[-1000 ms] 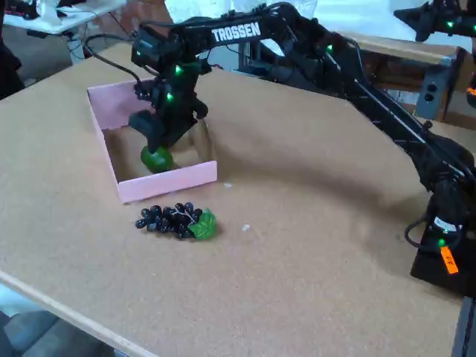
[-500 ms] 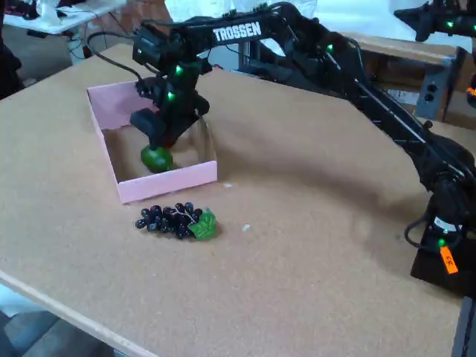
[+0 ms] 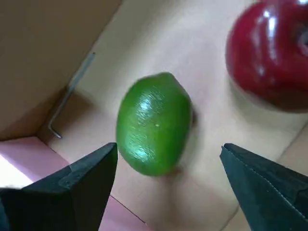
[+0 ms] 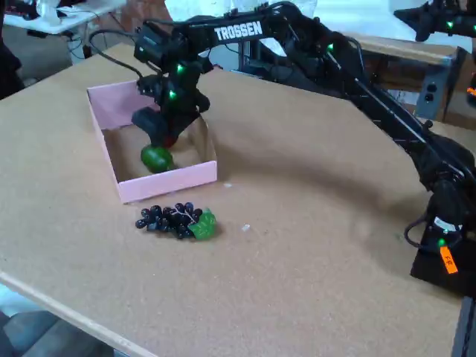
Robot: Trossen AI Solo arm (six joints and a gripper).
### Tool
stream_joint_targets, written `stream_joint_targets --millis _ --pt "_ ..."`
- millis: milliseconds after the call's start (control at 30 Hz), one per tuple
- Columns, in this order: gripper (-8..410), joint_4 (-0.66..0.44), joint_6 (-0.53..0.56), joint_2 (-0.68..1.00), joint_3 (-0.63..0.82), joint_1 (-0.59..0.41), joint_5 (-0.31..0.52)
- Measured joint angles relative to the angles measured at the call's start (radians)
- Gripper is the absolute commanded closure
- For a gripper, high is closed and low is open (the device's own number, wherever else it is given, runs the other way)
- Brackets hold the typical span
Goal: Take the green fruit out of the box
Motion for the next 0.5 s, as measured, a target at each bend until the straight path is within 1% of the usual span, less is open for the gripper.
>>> stream_joint_targets --millis 100,500 --pt "104 0.008 -0.002 0.0 0.0 0.0 -0.014" --pt "104 0.022 -0.013 0.001 -0.006 0.0 -0.017"
